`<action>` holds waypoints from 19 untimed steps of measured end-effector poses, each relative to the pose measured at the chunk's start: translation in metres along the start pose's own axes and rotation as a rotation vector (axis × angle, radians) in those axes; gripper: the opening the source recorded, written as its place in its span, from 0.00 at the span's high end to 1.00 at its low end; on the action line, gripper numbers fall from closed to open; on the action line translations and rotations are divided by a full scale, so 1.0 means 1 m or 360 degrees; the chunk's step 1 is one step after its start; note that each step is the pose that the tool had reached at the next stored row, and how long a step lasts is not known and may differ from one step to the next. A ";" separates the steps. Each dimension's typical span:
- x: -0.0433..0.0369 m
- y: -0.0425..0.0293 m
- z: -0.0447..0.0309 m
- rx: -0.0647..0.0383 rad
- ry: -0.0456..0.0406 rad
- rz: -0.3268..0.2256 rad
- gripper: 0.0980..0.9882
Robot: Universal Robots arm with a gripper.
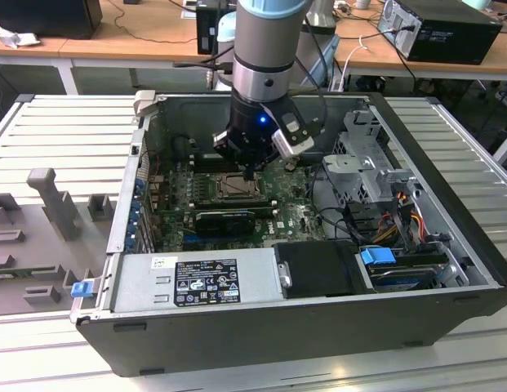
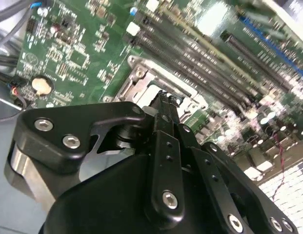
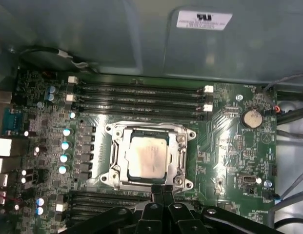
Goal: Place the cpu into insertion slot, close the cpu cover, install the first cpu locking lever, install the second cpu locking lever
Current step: 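Install the second cpu locking lever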
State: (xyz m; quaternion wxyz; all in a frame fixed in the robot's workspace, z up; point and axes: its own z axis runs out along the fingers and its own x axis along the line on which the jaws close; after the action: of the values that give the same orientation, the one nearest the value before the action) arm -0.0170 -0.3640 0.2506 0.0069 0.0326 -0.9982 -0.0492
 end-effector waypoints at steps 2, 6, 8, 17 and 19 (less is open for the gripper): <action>0.0004 -0.0070 0.0016 -0.0005 0.0000 0.0000 0.99; 0.0046 -0.0115 0.0081 -0.0012 0.0000 0.0000 0.99; 0.0092 -0.0115 0.0085 -0.0042 -0.0002 -0.0001 0.99; 0.0100 -0.0217 0.0107 -0.0100 -0.0005 -0.0001 0.99; 0.0104 -0.0232 0.0112 -0.0101 -0.0005 -0.0001 0.99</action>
State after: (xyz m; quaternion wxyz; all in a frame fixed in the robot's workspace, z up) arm -0.0261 -0.3866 0.2373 0.0062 0.0327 -0.9962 -0.0807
